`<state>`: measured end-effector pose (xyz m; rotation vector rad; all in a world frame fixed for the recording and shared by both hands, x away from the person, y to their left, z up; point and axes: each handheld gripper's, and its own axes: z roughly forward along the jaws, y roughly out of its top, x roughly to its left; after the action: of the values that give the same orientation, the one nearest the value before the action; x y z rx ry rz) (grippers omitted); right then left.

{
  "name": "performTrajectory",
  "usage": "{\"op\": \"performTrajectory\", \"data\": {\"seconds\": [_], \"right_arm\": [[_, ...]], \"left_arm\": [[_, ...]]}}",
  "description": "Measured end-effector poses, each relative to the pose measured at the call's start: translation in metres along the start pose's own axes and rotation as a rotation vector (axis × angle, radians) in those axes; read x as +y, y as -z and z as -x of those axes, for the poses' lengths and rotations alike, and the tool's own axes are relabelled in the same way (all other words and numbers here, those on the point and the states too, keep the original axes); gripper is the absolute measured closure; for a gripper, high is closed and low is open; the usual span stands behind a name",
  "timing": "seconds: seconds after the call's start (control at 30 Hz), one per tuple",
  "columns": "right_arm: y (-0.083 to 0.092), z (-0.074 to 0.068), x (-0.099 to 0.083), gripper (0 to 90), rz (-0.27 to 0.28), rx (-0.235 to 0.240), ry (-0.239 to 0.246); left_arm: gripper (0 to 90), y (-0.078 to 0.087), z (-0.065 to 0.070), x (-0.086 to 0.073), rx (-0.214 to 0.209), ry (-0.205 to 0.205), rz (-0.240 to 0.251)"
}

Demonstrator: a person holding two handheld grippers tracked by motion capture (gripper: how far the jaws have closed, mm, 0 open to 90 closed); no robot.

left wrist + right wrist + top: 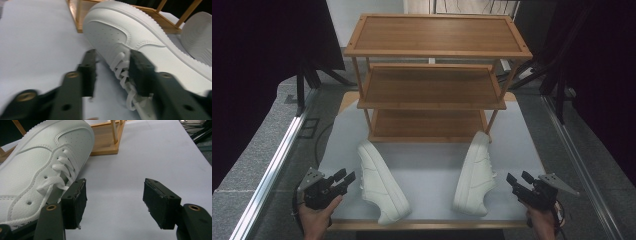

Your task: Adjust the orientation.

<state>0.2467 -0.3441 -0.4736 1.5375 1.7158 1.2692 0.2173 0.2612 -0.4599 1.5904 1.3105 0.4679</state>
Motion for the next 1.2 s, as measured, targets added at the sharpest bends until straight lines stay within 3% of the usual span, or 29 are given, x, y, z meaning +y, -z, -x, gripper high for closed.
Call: {"op": "performTrajectory", "data": {"seconds": [0.17,0.3,0.47,0.8,0.93,1.0,1.2], "right_arm": [[-0.002,0.0,0.0,35.0,-0.003,-0.002,0.0],[-0.004,0.001,-0.001,35.2,-0.008,0.002,-0.009],[-0.006,0.0,-0.002,35.3,-0.015,0.002,-0.007],[-0.003,0.004,-0.003,35.4,-0.011,-0.006,-0.019],[-0.003,0.004,-0.003,35.4,-0.01,-0.011,-0.022],[-0.005,0.003,-0.003,35.4,-0.014,-0.012,-0.02],[-0.005,0.002,-0.004,35.3,-0.022,-0.014,-0.014]], "left_arm": [[76.5,0.003,-0.002,-0.001,-0.018,0.005,0.003],[87.1,0.003,0.0,-0.002,-0.056,-0.023,-0.026],[87.1,0.004,0.007,-0.006,-0.096,-0.061,-0.048],[76.7,0.013,0.006,-0.041,-0.1,-0.036,-0.094],[75.0,0.014,0.009,-0.047,-0.106,-0.047,-0.116],[73.5,0.011,0.015,-0.046,-0.11,-0.077,-0.13],[74.2,0.006,0.022,-0.047,-0.13,-0.088,-0.145]]}}
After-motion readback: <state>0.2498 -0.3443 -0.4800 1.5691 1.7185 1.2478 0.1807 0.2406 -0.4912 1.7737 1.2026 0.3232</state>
